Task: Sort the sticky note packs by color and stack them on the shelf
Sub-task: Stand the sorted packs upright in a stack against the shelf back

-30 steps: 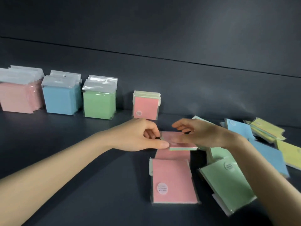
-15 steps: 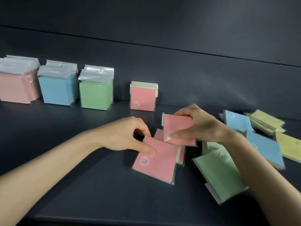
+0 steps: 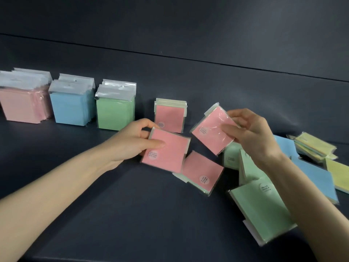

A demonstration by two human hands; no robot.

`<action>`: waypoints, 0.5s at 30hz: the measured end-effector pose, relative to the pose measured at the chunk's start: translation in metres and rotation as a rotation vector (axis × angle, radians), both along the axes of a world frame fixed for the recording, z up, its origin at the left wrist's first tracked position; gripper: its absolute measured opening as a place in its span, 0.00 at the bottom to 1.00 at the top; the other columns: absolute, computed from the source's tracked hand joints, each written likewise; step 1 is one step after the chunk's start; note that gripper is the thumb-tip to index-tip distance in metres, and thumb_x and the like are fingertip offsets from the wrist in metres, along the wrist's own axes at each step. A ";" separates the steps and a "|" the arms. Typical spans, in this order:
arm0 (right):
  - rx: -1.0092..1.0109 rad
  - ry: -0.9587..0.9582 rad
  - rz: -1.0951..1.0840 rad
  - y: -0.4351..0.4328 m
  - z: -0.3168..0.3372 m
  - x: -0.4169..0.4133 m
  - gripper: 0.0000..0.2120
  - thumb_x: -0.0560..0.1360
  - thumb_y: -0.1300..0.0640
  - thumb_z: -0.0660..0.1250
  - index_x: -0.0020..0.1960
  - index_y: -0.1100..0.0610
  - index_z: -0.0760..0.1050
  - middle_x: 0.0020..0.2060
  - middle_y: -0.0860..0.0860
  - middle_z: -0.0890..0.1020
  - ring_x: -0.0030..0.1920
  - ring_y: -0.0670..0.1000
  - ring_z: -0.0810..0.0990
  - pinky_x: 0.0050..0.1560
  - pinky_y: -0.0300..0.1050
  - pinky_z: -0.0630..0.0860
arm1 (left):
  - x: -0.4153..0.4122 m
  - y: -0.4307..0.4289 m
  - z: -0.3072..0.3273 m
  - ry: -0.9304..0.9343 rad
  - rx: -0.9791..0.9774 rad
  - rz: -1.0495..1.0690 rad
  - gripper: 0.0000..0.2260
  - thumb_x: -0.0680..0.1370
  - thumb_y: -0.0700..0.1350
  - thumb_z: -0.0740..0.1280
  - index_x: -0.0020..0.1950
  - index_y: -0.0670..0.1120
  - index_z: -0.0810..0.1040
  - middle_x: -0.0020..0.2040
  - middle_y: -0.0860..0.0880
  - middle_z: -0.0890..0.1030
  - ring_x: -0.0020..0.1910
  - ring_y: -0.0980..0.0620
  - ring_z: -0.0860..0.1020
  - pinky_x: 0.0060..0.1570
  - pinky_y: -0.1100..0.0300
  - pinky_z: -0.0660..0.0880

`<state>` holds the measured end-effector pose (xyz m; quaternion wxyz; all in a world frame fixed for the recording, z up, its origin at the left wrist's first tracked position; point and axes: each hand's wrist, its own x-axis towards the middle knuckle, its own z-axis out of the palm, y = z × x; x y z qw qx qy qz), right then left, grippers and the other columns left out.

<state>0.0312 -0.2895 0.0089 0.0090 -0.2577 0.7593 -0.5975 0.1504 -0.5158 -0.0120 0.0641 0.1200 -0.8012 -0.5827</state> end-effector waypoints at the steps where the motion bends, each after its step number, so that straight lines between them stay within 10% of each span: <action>1: -0.015 0.019 -0.020 0.000 0.001 0.001 0.09 0.74 0.66 0.68 0.49 0.53 0.77 0.39 0.47 0.83 0.40 0.47 0.82 0.47 0.44 0.78 | -0.001 0.001 -0.001 0.024 0.010 0.044 0.13 0.73 0.38 0.71 0.56 0.46 0.75 0.46 0.49 0.85 0.42 0.54 0.83 0.39 0.65 0.76; 7: 0.043 0.021 0.103 -0.003 0.000 0.007 0.10 0.73 0.66 0.70 0.51 0.55 0.80 0.44 0.52 0.83 0.41 0.48 0.82 0.50 0.47 0.78 | -0.001 0.011 -0.003 0.059 0.156 0.069 0.09 0.79 0.40 0.64 0.58 0.48 0.77 0.52 0.45 0.83 0.50 0.48 0.82 0.52 0.51 0.77; 15: 0.223 0.091 0.258 -0.025 -0.013 0.019 0.10 0.72 0.63 0.71 0.49 0.49 0.80 0.45 0.45 0.84 0.44 0.42 0.81 0.50 0.40 0.78 | 0.000 0.026 -0.008 0.119 0.203 -0.085 0.11 0.75 0.44 0.69 0.57 0.49 0.77 0.48 0.51 0.84 0.46 0.54 0.82 0.41 0.64 0.76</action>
